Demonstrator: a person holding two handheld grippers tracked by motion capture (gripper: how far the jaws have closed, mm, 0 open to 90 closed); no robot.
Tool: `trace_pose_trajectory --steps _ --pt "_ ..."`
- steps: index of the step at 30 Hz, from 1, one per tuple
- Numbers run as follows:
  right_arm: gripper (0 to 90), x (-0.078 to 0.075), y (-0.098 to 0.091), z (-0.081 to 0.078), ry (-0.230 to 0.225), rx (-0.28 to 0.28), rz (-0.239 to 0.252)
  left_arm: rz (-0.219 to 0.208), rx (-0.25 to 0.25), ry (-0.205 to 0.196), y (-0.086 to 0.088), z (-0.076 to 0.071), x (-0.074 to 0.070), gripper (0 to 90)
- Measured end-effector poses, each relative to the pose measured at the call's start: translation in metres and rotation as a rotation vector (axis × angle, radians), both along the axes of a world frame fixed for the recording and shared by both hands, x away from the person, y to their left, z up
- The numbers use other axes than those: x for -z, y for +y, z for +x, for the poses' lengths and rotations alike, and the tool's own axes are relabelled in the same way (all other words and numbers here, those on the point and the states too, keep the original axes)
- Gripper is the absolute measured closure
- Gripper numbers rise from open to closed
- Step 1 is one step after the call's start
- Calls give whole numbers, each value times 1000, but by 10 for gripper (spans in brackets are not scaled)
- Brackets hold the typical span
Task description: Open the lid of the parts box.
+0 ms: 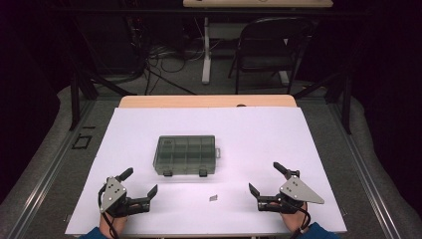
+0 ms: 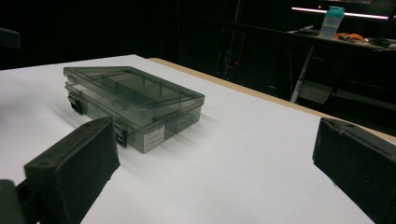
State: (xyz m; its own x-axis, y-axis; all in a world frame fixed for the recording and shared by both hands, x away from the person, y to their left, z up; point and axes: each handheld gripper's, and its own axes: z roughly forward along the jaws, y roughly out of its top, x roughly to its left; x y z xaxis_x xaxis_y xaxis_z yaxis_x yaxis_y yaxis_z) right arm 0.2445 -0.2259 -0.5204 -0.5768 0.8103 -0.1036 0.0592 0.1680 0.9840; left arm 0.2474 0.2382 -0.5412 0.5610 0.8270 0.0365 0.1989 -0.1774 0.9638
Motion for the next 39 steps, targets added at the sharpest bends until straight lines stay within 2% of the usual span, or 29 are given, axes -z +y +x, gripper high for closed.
trace_pose_trajectory --steps 15,24,28,39 --pt "0 0 0 0 3 -6 -6 9 3 11 0 5 -1 0" --pt "0 1 -1 1 10 -13 2 16 2 37 -1 10 0 0" --pt "0 1 -1 1 12 -15 3 32 17 44 -4 13 -1 0" --pt "0 2 0 2 22 -19 -2 61 9 58 -8 25 -3 0"
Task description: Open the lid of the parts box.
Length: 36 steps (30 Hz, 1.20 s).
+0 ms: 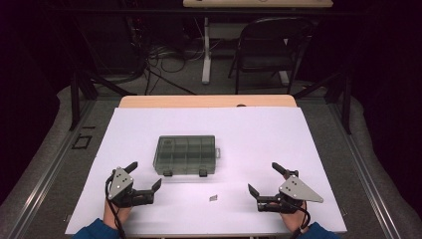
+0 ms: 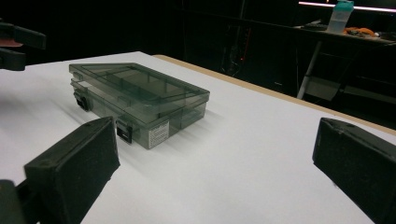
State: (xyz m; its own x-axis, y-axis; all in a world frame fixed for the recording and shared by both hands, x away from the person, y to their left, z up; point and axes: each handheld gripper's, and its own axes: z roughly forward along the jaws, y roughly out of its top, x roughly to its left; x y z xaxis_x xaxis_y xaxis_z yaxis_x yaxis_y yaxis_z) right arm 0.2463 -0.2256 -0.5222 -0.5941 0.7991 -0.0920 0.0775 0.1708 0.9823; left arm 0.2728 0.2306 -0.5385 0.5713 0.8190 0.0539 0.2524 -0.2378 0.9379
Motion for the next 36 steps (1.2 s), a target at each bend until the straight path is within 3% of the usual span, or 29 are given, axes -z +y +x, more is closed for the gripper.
trace_pose_trajectory --steps 10,18,31,36 --pt "0 0 1 0 -2 1 -4 16 2 29 0 11 -4 1" --pt "0 0 2 0 2 -6 -16 53 17 65 -7 22 -5 6" --pt "0 0 3 0 0 -9 -22 99 24 186 -6 42 4 22" --pt "0 0 2 0 6 -12 -20 107 14 207 -6 46 5 24"
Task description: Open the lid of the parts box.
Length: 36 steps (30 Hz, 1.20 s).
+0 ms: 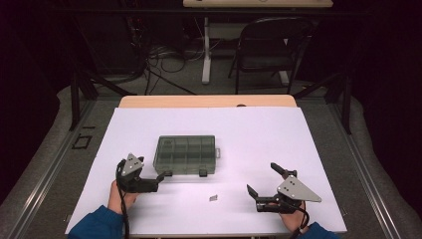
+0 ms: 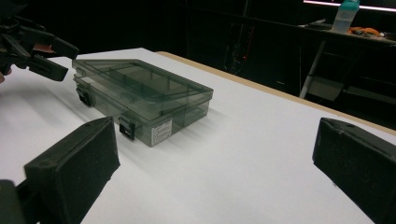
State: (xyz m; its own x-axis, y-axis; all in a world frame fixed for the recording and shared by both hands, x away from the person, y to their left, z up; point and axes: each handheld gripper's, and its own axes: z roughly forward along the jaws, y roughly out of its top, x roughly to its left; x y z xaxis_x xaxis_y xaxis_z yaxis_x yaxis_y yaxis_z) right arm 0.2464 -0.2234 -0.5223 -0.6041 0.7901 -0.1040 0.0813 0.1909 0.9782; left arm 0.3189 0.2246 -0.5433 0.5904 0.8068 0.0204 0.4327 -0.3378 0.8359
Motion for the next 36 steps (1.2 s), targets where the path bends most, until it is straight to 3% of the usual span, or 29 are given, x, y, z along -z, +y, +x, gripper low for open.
trace_pose_trajectory --steps 1,3,15,22,28,29,30,35,36 --pt "0 -1 -1 -1 18 -7 -18 2 -4 3 0 0 0 29" --pt "0 0 0 0 -5 2 -4 16 -9 16 0 2 0 40" --pt "0 1 1 1 -5 1 -1 45 -25 61 1 6 4 170" --pt "0 1 3 3 14 17 -30 43 -9 45 0 7 3 292" --pt "0 -1 7 11 43 36 -49 25 0 17 0 6 1 325" --pt "0 1 10 14 17 47 -35 24 1 10 0 6 1 328" --pt "0 0 10 14 35 46 -60 23 5 3 0 6 1 333" --pt "0 -3 20 24 74 23 -74 12 16 -21 0 7 -1 361" --pt "1 -2 25 28 56 27 -58 11 20 -25 -1 8 -1 366"
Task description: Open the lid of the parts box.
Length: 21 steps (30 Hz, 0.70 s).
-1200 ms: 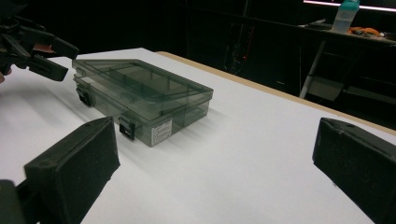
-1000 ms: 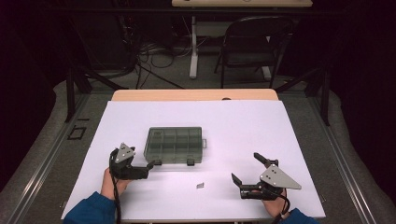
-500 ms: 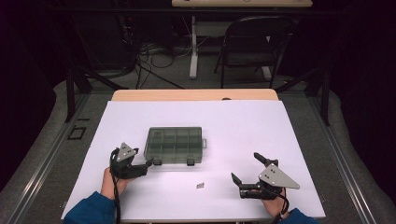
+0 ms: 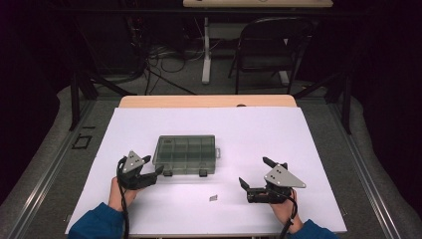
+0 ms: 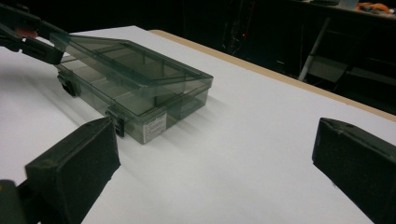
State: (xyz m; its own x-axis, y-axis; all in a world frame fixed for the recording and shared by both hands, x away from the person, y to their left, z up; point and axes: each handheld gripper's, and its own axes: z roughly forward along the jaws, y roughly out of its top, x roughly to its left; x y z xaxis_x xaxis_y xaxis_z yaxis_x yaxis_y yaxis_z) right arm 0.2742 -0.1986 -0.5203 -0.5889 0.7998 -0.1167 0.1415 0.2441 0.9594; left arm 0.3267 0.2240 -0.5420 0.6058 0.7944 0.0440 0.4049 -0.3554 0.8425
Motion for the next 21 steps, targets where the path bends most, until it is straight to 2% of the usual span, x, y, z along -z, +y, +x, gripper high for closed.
trace_pose_trajectory --steps 1,5,9,11,15,21 --pt "13 -2 2 1 30 -23 -28 2 4 1 0 0 0 372" --pt "32 0 18 10 43 -97 -55 1 8 -14 -2 2 0 387" --pt "59 2 34 20 47 -130 -90 -1 13 -19 -3 4 -1 397" --pt "139 1 41 25 64 -139 -120 -6 12 -24 -3 5 -2 400" --pt "152 5 59 38 40 -158 -150 -5 14 -31 -2 7 -3 403" --pt "208 5 71 46 21 -172 -183 -8 20 -41 -3 8 -3 418"
